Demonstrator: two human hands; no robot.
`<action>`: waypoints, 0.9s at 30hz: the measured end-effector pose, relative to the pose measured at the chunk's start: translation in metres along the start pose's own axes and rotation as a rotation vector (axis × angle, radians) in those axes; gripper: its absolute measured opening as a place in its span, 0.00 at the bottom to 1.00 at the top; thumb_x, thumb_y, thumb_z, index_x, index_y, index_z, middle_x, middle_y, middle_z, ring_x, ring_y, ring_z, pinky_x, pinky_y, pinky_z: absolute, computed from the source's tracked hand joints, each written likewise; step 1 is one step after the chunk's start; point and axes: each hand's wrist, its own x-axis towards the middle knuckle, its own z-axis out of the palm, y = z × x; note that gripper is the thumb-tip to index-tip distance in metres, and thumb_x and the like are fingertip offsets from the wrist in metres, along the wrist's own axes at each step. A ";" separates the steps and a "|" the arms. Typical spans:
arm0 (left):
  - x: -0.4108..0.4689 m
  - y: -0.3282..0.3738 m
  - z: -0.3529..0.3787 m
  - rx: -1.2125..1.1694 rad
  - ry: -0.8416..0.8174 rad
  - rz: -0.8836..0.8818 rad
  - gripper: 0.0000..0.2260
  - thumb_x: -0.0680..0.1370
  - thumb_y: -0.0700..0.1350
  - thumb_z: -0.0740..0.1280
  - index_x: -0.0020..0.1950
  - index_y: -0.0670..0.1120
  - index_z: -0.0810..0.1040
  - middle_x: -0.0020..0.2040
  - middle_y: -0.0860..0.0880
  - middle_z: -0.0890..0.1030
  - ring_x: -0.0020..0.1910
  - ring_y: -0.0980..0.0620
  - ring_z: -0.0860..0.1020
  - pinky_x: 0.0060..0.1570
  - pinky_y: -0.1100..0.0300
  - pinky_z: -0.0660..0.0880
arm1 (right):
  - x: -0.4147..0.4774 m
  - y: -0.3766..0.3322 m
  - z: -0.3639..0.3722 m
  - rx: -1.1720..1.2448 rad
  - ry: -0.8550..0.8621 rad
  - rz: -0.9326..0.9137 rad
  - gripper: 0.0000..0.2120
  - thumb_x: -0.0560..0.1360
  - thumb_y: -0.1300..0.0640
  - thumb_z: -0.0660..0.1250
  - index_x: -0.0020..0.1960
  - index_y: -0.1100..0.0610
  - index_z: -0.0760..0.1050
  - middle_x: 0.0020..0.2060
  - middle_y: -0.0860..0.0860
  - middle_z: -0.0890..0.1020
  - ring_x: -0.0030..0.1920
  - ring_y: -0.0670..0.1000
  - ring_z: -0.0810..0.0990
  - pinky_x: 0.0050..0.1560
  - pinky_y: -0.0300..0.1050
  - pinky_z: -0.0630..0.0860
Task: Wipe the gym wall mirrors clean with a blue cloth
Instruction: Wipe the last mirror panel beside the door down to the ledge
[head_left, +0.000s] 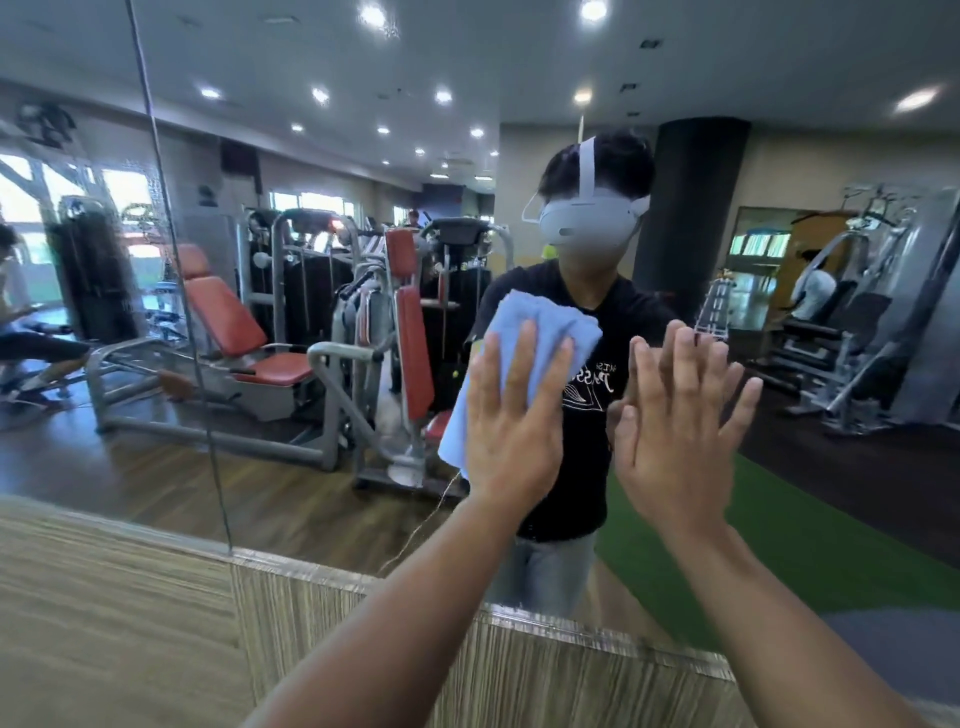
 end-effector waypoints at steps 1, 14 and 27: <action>-0.006 -0.002 0.000 -0.005 -0.006 0.030 0.29 0.79 0.38 0.68 0.78 0.50 0.64 0.79 0.42 0.62 0.80 0.37 0.53 0.76 0.39 0.59 | -0.001 0.004 0.003 -0.011 -0.017 0.004 0.28 0.85 0.51 0.50 0.84 0.51 0.51 0.83 0.56 0.51 0.82 0.62 0.50 0.79 0.70 0.43; 0.005 -0.112 -0.056 0.233 -0.159 0.377 0.30 0.78 0.41 0.65 0.80 0.52 0.60 0.80 0.43 0.58 0.79 0.34 0.52 0.77 0.35 0.49 | -0.006 0.009 0.023 -0.043 0.055 -0.005 0.28 0.85 0.50 0.49 0.84 0.51 0.52 0.82 0.57 0.54 0.82 0.60 0.47 0.79 0.69 0.45; -0.044 -0.086 -0.031 0.113 -0.411 0.959 0.20 0.85 0.41 0.57 0.76 0.54 0.70 0.78 0.47 0.67 0.77 0.39 0.61 0.78 0.40 0.52 | -0.006 0.009 0.021 -0.015 0.053 -0.006 0.28 0.85 0.50 0.51 0.84 0.51 0.52 0.82 0.57 0.56 0.81 0.63 0.53 0.79 0.68 0.44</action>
